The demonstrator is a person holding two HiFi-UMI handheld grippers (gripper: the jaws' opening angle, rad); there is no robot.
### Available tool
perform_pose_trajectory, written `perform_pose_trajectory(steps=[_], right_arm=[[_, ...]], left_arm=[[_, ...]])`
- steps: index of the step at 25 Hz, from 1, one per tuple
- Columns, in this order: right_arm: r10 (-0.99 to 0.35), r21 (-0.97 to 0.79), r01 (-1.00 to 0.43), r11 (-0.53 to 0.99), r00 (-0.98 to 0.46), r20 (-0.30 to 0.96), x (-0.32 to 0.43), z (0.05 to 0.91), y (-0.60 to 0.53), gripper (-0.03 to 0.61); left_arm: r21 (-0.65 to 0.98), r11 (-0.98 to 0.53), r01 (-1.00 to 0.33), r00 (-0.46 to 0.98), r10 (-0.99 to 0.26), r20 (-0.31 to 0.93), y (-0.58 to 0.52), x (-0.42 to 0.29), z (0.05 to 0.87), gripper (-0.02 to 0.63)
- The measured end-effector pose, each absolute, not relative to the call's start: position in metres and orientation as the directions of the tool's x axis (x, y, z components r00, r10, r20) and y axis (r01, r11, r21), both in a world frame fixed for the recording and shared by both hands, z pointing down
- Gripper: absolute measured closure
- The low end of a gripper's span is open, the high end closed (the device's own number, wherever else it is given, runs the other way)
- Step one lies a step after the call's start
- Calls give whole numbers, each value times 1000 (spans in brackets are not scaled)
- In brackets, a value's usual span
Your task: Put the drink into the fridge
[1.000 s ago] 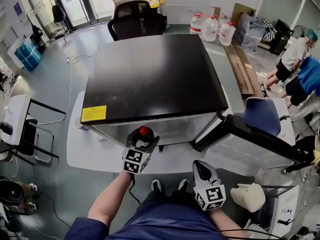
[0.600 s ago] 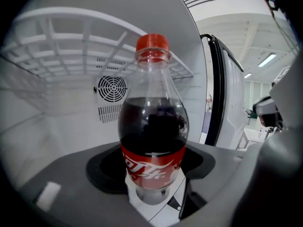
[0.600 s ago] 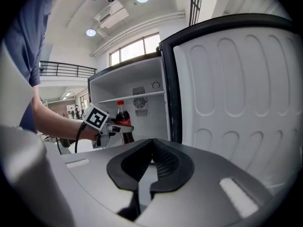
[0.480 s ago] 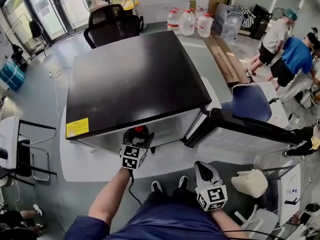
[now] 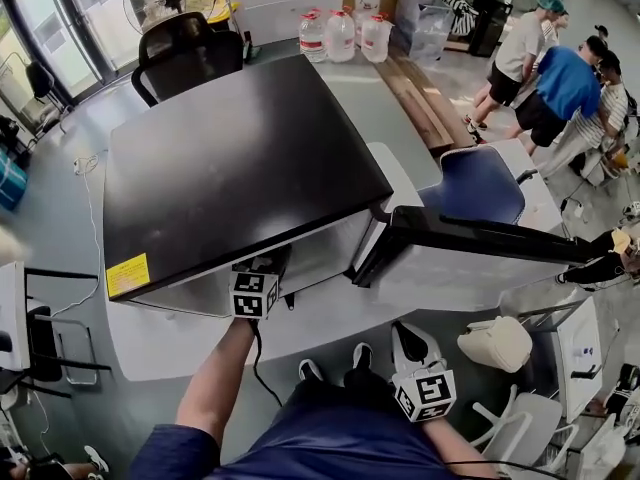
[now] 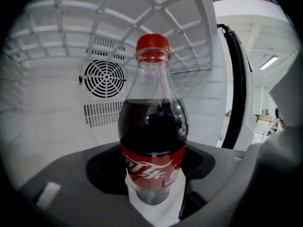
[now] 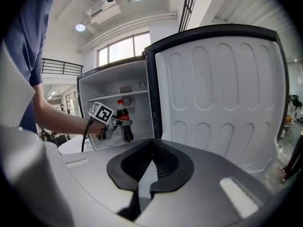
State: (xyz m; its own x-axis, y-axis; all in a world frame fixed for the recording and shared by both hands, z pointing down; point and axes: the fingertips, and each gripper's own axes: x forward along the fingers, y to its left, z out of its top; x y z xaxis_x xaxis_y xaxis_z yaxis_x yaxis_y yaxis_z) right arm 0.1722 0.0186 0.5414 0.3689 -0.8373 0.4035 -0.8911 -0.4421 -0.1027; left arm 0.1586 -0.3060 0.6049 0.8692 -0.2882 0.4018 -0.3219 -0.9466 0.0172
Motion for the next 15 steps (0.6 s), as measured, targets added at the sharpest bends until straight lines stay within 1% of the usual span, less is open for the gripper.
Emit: perform_pose_trajectory(steps=[7,15], right_arm=[[-808,-92,-867,-490,412,420,176,544,33,572],[-804,-96,-865,-492,409,431,177,551,31,572]], left_arm=[[15,-942,-335,860,-299,414,-321,176,617,299],[29,-934,-357,854,-314,416,-327,184,629,298]])
